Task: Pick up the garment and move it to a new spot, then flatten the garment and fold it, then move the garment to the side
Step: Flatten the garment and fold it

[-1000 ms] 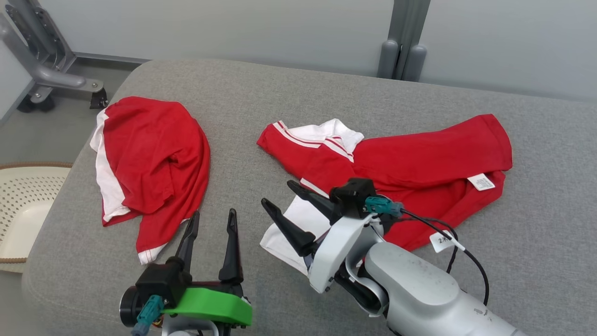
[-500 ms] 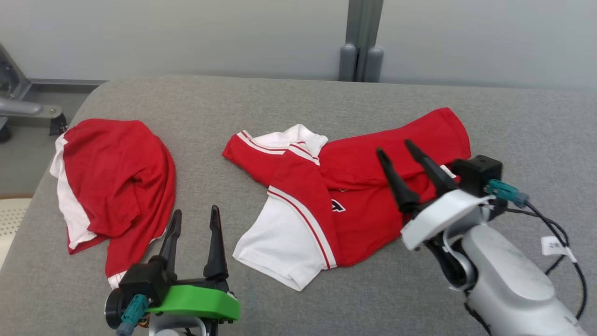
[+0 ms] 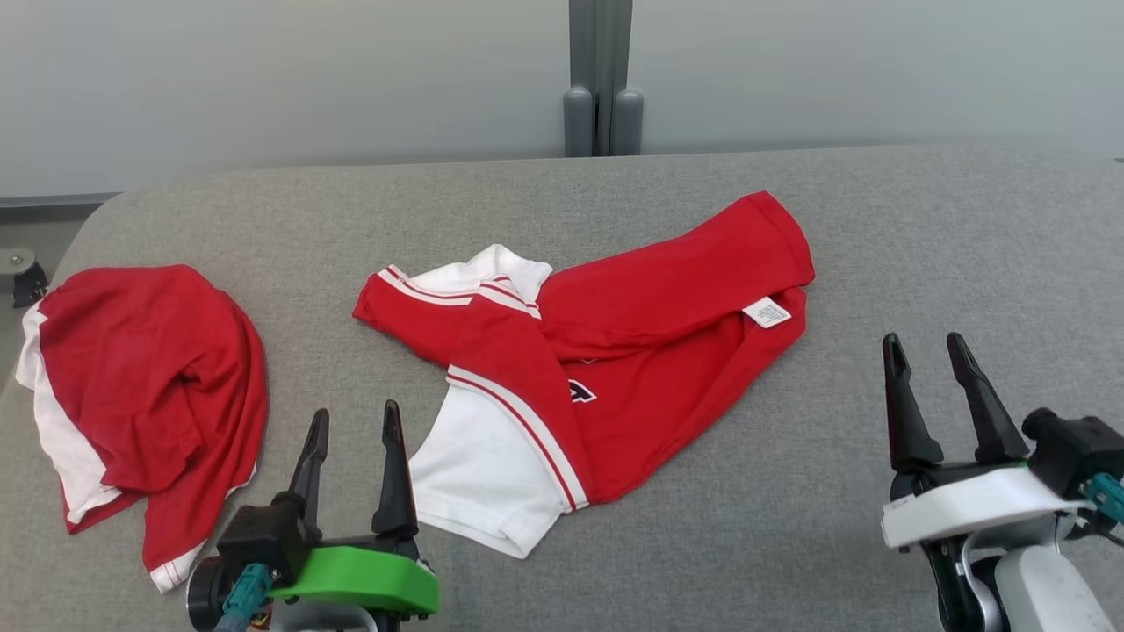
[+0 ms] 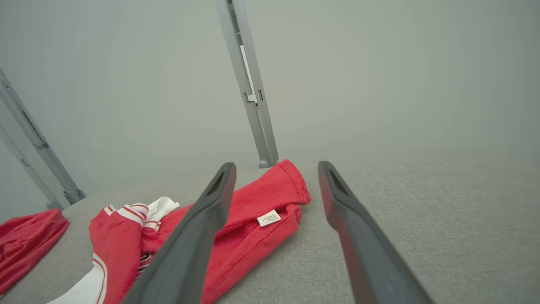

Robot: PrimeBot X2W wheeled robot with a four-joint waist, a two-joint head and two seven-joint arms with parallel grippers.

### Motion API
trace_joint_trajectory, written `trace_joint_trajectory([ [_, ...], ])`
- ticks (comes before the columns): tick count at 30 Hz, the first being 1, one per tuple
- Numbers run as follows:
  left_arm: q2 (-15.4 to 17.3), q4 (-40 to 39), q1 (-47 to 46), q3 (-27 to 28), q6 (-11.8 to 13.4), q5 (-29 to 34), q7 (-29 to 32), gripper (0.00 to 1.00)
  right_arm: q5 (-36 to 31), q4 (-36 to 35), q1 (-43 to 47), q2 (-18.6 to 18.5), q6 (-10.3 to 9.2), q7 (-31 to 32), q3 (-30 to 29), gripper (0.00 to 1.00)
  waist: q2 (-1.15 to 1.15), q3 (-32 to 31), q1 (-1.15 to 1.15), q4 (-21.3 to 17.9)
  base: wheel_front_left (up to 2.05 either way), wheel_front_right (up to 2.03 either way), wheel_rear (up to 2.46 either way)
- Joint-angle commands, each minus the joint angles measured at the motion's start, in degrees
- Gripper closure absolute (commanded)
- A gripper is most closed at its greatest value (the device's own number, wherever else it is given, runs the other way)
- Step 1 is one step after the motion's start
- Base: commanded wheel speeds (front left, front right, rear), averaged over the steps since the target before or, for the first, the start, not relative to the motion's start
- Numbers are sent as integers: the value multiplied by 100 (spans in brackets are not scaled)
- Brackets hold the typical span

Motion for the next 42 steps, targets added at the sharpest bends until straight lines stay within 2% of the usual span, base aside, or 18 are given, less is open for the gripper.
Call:
trace_joint_trajectory([
  [1,21,67,128,9,-25,64,4,0,-28,-114,142,88,3,-16,-51,0,0,-16,0,-43,0,0,0],
  [9,22,183,88,-23,-38,157,5,0,-143,-324,247,261,2,-16,-122,0,0,41,0,-111,0,0,0],
  [12,22,398,13,-38,77,244,5,0,-124,-336,165,251,2,-17,-112,0,0,84,0,-134,0,0,0],
  [18,22,1793,-330,-152,357,445,5,0,-40,-287,117,243,2,-17,-87,0,0,188,0,-228,0,0,0],
  [26,67,3390,-1026,-211,458,699,5,0,54,-249,26,246,2,-16,-38,0,0,348,0,-384,0,0,0],
  [30,89,3916,-1247,-179,475,713,10,0,61,-226,6,237,2,-17,-55,0,0,413,0,-450,0,0,0],
  [36,65,4333,-1413,-241,305,668,21,0,45,-154,-3,240,2,-17,-105,0,0,464,0,-470,0,0,0],
  [37,54,4444,-1418,-280,240,640,29,53,31,-131,-4,244,2,-17,-121,0,0,462,0,-461,0,0,0],
  [39,43,4526,-1436,-318,195,627,36,100,13,-104,-9,252,2,-17,-145,0,0,457,0,-447,0,0,0],
  [42,45,4583,-1455,-385,125,608,46,100,-7,-53,-25,279,2,-17,-201,0,0,425,0,-391,0,0,0],
])
